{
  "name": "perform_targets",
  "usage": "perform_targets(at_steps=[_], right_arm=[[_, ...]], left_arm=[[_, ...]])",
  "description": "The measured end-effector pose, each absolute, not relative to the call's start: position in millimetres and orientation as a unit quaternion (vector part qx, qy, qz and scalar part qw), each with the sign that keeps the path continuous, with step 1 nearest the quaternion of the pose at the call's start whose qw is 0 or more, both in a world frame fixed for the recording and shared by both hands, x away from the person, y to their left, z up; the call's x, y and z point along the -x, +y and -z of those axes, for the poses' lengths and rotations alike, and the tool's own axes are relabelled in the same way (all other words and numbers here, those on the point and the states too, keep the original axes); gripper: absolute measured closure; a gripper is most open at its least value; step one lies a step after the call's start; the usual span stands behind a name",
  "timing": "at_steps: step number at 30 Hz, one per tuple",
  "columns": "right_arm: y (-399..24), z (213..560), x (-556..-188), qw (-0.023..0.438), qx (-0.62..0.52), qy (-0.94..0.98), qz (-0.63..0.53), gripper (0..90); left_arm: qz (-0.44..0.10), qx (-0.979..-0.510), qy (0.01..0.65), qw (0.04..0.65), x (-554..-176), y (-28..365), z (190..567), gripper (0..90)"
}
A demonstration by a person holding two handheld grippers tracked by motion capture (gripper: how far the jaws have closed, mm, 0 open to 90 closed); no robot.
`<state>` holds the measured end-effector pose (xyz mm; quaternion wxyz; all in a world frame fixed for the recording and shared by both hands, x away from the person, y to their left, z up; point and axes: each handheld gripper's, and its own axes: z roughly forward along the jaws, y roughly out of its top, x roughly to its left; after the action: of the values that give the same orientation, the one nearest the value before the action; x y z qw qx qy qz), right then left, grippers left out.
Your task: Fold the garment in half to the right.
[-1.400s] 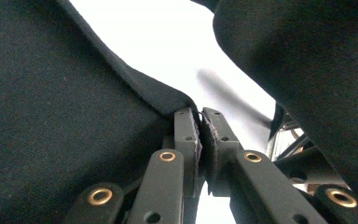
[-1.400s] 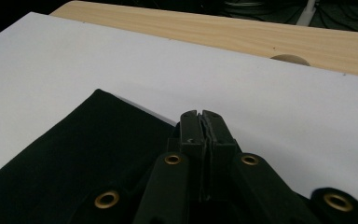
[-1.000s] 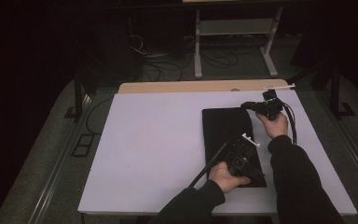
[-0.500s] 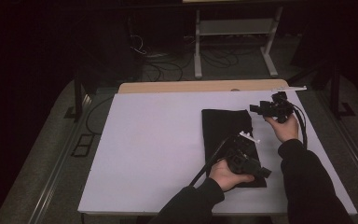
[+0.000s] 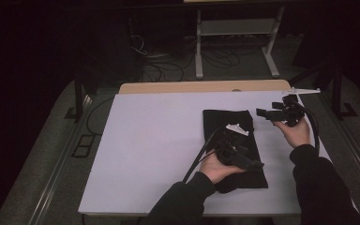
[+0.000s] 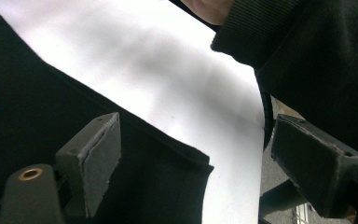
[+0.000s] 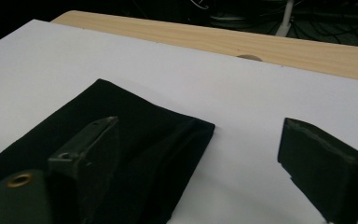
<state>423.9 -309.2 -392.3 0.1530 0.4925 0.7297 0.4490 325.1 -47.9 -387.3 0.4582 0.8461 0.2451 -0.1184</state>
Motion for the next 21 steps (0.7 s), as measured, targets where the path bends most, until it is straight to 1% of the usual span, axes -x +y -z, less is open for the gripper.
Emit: perform_targets(at_steps=[1, 3, 6, 9, 12, 21], right_arm=[[-310.4, 392.1, -422.5, 0.148, -0.492, 0.73, -0.451, 4.6], [-311.6, 391.6, -419.4, 0.145, -0.492, 0.733, -0.447, 3.8], [-311.8, 390.8, -414.9, 0.145, -0.492, 0.737, -0.44, 0.0], [-312.1, 389.3, -409.7, 0.142, -0.486, 0.739, -0.444, 0.0], [-311.5, 388.9, -405.4, 0.135, -0.484, 0.742, -0.444, 0.0], [-303.4, 385.2, -390.5, 0.13, -0.472, 0.753, -0.439, 0.0]], left_arm=[[0.115, -0.843, 0.246, 0.463, -326.4, -44.4, 386.4, 14.9], [0.118, -0.84, 0.248, 0.467, -328.8, -38.5, 385.4, 13.3], [0.106, -0.842, 0.248, 0.467, -332.0, -29.9, 384.6, 7.5], [0.097, -0.845, 0.249, 0.463, -334.8, -19.8, 384.1, 0.9], [0.105, -0.842, 0.253, 0.464, -336.4, -9.7, 383.4, 0.0], [0.071, -0.839, 0.267, 0.469, -338.3, 22.4, 377.2, 0.0]])
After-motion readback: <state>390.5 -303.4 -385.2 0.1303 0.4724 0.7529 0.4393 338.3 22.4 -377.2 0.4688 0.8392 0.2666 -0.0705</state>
